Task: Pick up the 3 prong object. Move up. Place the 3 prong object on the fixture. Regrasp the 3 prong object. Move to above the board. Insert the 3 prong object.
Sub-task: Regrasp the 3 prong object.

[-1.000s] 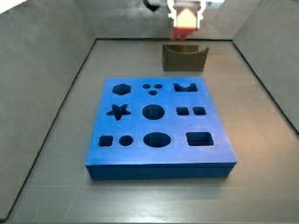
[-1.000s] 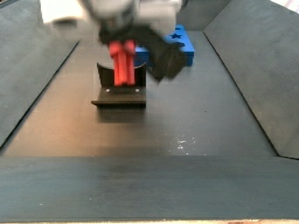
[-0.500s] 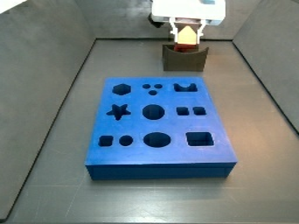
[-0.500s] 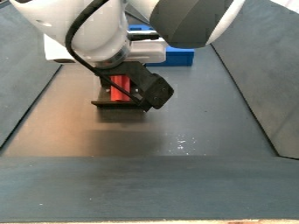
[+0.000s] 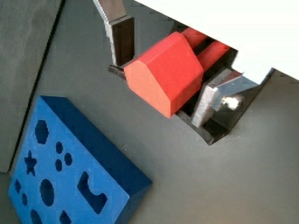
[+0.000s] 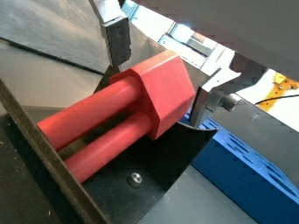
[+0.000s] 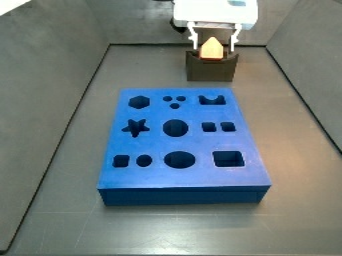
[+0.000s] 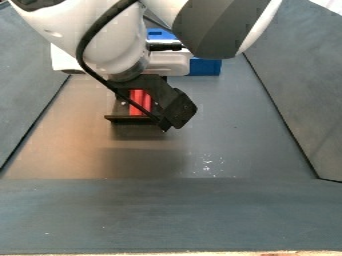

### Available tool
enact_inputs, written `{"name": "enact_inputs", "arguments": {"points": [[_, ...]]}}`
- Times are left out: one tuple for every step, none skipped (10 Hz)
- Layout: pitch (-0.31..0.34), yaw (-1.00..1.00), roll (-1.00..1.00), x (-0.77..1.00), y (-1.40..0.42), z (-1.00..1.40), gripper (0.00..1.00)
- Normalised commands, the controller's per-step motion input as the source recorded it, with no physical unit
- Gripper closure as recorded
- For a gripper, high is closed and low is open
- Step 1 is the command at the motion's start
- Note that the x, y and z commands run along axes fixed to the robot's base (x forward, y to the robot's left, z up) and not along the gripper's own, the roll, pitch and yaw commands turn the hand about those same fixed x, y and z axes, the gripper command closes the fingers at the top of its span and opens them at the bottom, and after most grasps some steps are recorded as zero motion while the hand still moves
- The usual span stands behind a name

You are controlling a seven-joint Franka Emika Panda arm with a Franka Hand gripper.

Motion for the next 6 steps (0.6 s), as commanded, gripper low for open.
{"name": "enact_inputs", "arguments": {"points": [[0.087,0.05,0.04,0.00,0.00,1.00,0.00],[0.089,0.05,0.04,0.00,0.00,1.00,0.00],[0.099,0.03,0.05,-0.02,0.00,1.00,0.00],[0.099,0.01,0.05,-0.03,0.00,1.00,0.00],[0.106,-0.01,0.05,-0.03,0.01,1.00,0.00],[0.106,-0.03,0.05,-0.03,0.01,0.95,0.00]]}}
